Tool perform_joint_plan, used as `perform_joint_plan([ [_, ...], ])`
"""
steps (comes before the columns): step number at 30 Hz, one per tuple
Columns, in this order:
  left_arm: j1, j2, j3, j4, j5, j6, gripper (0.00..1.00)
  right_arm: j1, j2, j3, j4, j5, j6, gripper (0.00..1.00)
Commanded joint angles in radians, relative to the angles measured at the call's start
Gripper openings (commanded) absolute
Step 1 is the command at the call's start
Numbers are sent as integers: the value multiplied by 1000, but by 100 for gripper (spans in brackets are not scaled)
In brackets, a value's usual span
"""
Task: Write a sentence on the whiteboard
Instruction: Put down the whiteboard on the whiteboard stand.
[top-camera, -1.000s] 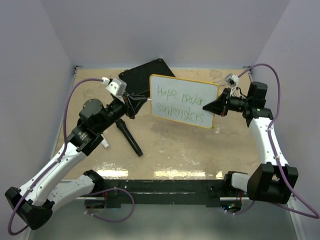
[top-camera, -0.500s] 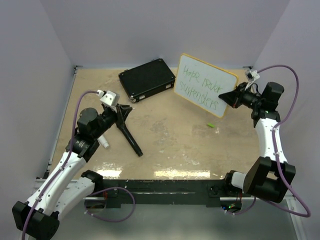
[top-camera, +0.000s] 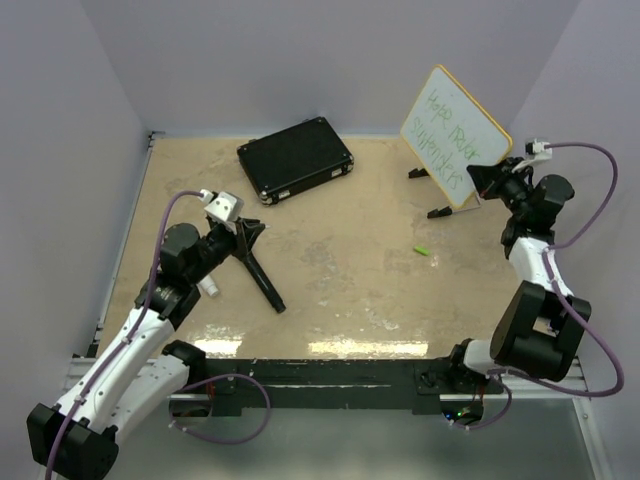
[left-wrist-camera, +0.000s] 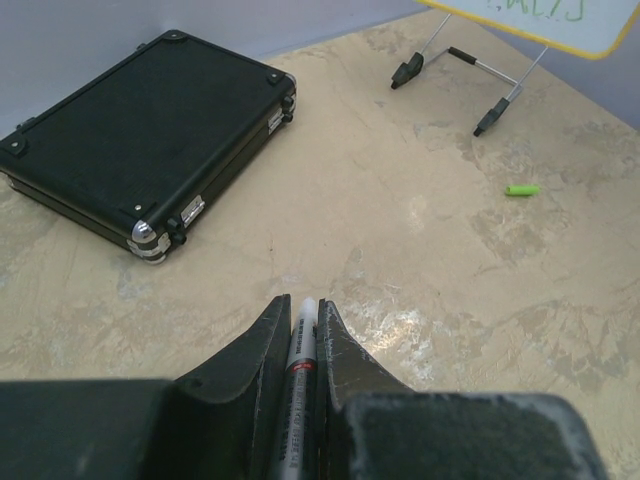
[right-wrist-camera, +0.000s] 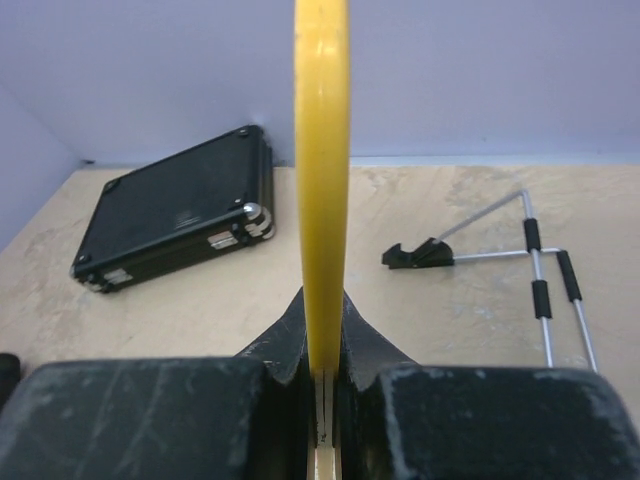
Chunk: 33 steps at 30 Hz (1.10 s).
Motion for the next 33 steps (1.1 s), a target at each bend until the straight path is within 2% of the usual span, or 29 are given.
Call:
perform_joint_plan([
  [1, 5, -13, -7, 48, 10, 29, 0, -37, 52, -42, 291, 97, 71, 0],
  [9, 5, -5, -7, 50, 17, 32, 0, -88, 232, -85, 446, 130, 92, 0],
  [19, 5, -2, -7, 48, 19, 34, 0, -103, 286, -111, 374, 125, 19, 0],
  [21, 5, -8, -7, 48, 21, 34, 0, -111, 287, -118, 360, 126, 14, 4],
  [25, 5, -13, -7, 47, 21, 34, 0, -116, 270, -127, 318, 130, -17, 21],
  [27, 5, -18, -7, 47, 19, 34, 0, -116, 252, -136, 291, 130, -27, 26],
  [33, 5, -27, -6, 47, 28, 32, 0, -117, 217, -157, 236, 120, -67, 31],
])
